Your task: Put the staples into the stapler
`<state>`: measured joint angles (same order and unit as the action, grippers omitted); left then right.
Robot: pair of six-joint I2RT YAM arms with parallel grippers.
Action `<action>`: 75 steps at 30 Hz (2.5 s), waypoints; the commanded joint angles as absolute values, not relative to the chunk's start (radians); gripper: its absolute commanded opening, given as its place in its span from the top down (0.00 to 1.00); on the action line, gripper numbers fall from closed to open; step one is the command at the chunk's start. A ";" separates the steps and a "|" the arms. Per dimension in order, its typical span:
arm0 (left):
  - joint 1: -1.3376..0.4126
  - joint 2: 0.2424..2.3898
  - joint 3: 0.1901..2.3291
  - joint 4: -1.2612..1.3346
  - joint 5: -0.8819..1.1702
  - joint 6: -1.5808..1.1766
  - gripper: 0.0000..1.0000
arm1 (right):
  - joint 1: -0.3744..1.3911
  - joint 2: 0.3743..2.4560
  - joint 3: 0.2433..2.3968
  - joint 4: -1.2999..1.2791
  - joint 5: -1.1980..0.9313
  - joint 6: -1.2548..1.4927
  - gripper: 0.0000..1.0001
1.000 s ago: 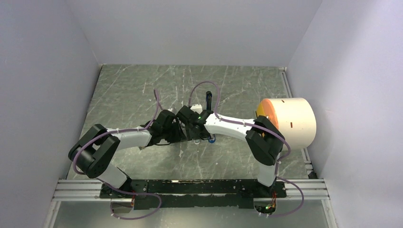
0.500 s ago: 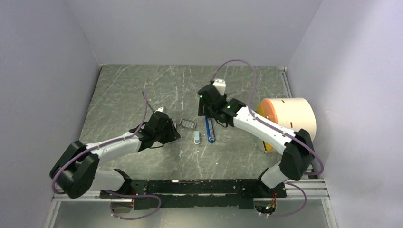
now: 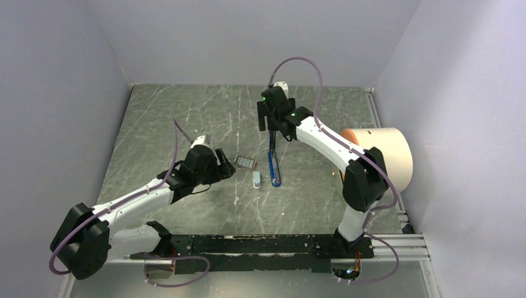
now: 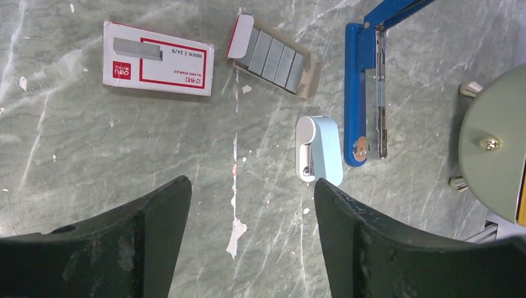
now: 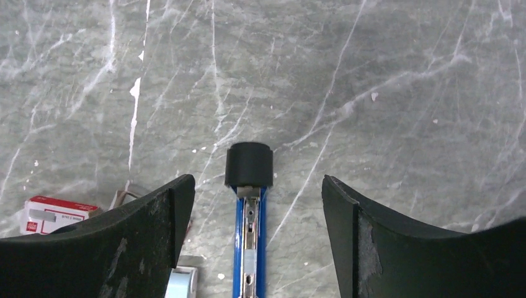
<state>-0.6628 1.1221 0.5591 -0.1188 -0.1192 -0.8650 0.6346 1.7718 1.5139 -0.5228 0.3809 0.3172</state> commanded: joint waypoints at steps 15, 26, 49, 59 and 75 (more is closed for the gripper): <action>-0.655 1.145 0.590 -0.057 -0.002 -0.775 0.04 | 0.591 1.907 1.653 -0.610 0.286 0.257 0.59; -0.663 1.319 0.743 0.062 0.262 -0.744 0.25 | 0.574 1.828 1.619 -0.563 0.415 0.284 0.72; -0.816 1.814 1.124 -0.018 0.252 -0.770 0.69 | 0.534 1.696 1.392 -0.453 0.411 0.468 0.75; -0.832 1.943 1.155 -0.020 0.254 -0.765 0.76 | 0.535 1.676 1.353 -0.424 0.363 0.468 0.76; -0.832 2.014 1.153 -0.047 0.227 -0.755 0.77 | 0.534 1.663 1.330 -0.429 0.320 0.488 0.76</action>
